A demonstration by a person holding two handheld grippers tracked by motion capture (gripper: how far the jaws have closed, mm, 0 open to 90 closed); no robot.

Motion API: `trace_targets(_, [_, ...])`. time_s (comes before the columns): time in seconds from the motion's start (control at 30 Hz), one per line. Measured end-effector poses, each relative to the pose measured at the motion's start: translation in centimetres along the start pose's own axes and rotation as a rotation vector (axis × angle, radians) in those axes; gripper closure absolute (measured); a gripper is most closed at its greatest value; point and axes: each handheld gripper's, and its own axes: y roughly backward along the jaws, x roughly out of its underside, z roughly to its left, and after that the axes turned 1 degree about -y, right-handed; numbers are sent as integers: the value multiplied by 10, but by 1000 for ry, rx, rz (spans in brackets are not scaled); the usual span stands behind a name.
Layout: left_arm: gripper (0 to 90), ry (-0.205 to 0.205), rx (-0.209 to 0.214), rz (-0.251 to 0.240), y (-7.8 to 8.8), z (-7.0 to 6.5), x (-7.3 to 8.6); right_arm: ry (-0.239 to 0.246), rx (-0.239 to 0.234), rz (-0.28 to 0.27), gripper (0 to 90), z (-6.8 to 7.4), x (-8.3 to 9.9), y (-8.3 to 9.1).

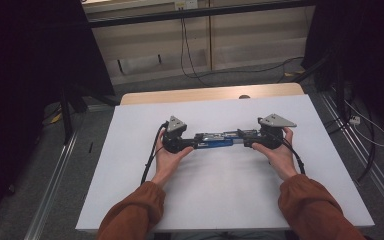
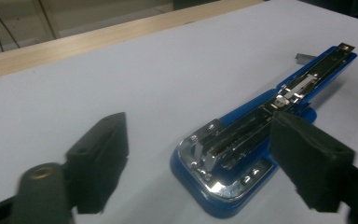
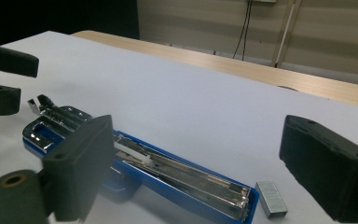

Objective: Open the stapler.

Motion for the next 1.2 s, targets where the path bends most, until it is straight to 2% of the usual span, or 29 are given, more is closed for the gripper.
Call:
trace_targets(0.07, [158, 7, 25, 6, 0, 0, 1, 0, -7, 1, 82, 2, -1, 0])
trace_targets(0.2, [80, 17, 32, 7, 2, -2, 1, 9, -27, -10, 70, 6, -4, 2])
trace_targets(0.3, [41, -4, 58, -1, 6, -3, 1, 14, -30, -6, 61, 6, -5, 4])
trace_targets(0.4, [46, -11, 85, 0, 11, -3, 2, 5, -18, 7, 58, 3, -4, 8])
trace_targets(0.53, [46, -12, 61, 5, 18, -2, 5, -3, -1, 0, 59, -3, -5, 13])
trace_targets(0.6, [52, -21, 42, -14, 26, -1, 5, -8, 7, -2, 61, -5, -5, 15])
trace_targets(0.73, [53, -3, 40, -46, 44, -1, 7, -16, 4, -7, 65, -9, -6, 20])
trace_targets(0.9, [54, -10, 25, -54, 57, -4, 12, -28, 19, -16, 57, -15, -8, 28])
trace_targets(1.03, [58, -11, 51, -83, 74, -13, 13, -30, 28, -7, 69, -18, -9, 35])
trace_targets(1.13, [58, -8, 41, -98, 88, -17, 19, -34, 38, -10, 69, -21, -9, 37])
trace_targets(1.2, [57, -6, 23, -90, 96, -15, 25, -38, 50, -7, 71, -23, -8, 38])
